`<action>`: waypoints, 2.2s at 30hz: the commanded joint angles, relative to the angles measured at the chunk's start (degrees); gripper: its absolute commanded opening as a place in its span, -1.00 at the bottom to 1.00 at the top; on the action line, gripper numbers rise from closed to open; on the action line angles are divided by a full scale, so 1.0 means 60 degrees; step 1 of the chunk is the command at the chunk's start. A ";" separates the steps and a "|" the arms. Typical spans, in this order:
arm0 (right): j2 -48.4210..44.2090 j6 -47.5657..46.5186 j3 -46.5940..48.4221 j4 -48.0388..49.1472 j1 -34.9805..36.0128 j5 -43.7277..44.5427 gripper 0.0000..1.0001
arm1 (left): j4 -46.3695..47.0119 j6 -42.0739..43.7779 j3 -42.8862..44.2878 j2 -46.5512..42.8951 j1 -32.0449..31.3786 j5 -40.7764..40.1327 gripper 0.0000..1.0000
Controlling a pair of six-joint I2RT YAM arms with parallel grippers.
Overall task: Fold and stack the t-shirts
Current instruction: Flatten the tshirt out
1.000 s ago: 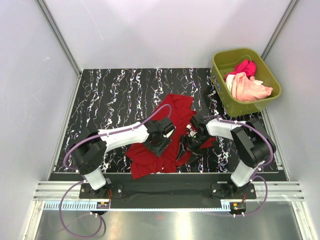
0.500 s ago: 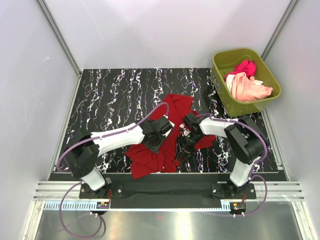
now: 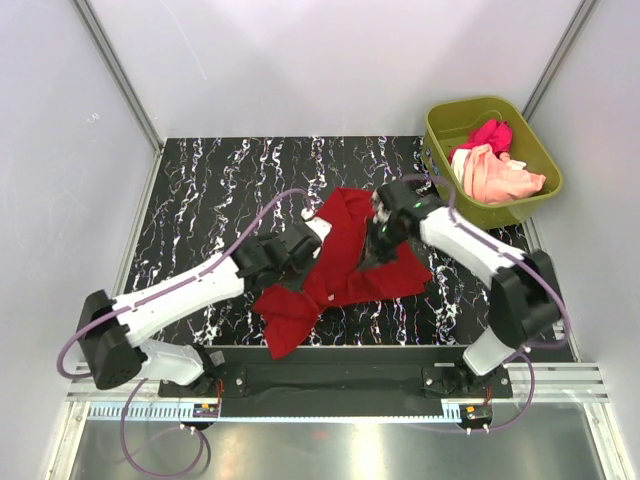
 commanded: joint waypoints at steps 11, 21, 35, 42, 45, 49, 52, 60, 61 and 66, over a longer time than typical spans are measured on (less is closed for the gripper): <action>-0.1255 -0.0650 0.6310 -0.2020 -0.1740 0.1914 -1.00 | -0.0439 0.0755 0.3638 -0.1520 0.0024 -0.1766 -0.97; -0.0038 -0.1514 0.9369 -0.2210 0.0394 -0.1267 -1.00 | 0.0362 0.1997 0.5660 -0.2895 0.0214 -0.6275 -1.00; 0.0447 0.0449 1.1806 0.0543 0.2449 -0.5458 -1.00 | 0.4818 0.7169 0.7960 -0.3660 0.0214 -0.7627 -1.00; -0.0899 -0.0517 0.9247 -0.0497 0.1807 -0.3600 -1.00 | 0.6738 0.8373 0.7040 -0.1947 0.0432 -0.6722 -1.00; -0.1968 -0.0227 0.7168 -0.0396 0.1046 -0.2632 -1.00 | 0.6111 0.7044 0.6512 -0.0952 0.1281 -0.5495 -1.00; -0.3241 -0.0035 0.4486 -0.0845 -0.0551 -0.0927 -1.00 | 0.5408 0.4746 0.6260 0.1486 0.2307 -0.3325 -0.92; -0.3494 -0.0080 0.2888 -0.1608 -0.0875 0.1786 -1.00 | 0.4544 0.4111 0.7546 0.3496 0.2616 -0.2414 -0.88; -0.1766 -0.0619 0.1874 -0.3309 -0.3059 0.3901 0.28 | 0.0837 0.2293 0.9267 0.4916 0.2733 -0.2968 0.89; -0.1867 -0.0621 0.1845 -0.3295 -0.3059 0.4004 0.42 | 0.0720 0.2221 0.8496 0.4504 0.2733 -0.2867 0.95; -0.1781 -0.1131 0.1319 -0.2304 -0.3044 0.3001 0.60 | 0.0265 0.1403 0.4980 0.1722 0.2836 -0.1595 0.97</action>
